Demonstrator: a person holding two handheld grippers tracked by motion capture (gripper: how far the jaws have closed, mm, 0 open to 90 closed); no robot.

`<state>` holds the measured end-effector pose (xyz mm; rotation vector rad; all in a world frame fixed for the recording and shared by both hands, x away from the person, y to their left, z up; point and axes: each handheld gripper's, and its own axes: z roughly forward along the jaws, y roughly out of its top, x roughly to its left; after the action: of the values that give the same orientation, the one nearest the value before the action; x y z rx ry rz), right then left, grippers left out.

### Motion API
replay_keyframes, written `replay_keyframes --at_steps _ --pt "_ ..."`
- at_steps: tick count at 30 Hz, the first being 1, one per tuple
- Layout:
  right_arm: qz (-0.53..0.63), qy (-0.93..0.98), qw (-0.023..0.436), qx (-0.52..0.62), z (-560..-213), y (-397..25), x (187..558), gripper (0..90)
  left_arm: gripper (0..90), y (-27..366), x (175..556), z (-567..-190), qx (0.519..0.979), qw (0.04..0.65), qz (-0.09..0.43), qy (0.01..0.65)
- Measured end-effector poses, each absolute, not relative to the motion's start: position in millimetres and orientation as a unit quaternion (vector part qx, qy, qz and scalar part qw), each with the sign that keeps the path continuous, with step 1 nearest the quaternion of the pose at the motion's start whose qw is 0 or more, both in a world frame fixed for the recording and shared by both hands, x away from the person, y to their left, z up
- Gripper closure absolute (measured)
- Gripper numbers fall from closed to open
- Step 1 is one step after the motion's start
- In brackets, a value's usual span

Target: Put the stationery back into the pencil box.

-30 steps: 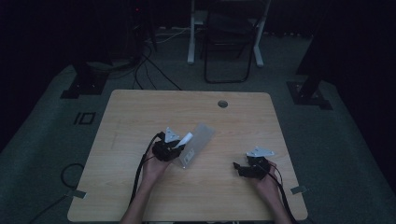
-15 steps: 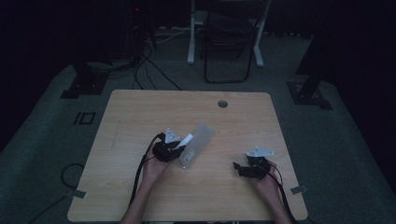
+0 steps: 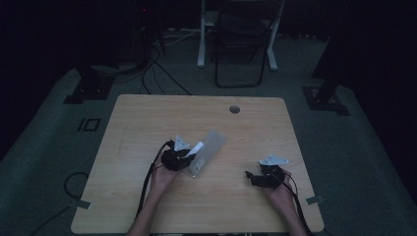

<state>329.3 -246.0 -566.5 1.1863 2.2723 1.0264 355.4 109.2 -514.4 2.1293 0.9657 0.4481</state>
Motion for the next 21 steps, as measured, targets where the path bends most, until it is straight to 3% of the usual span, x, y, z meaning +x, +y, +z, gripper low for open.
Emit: replay_keyframes --at_steps 21 --pt "0.365 0.808 0.189 0.422 -566.6 -246.0 329.3 25.8 71.1 113.5 351.6 -522.5 0.832 0.376 0.159 0.375"
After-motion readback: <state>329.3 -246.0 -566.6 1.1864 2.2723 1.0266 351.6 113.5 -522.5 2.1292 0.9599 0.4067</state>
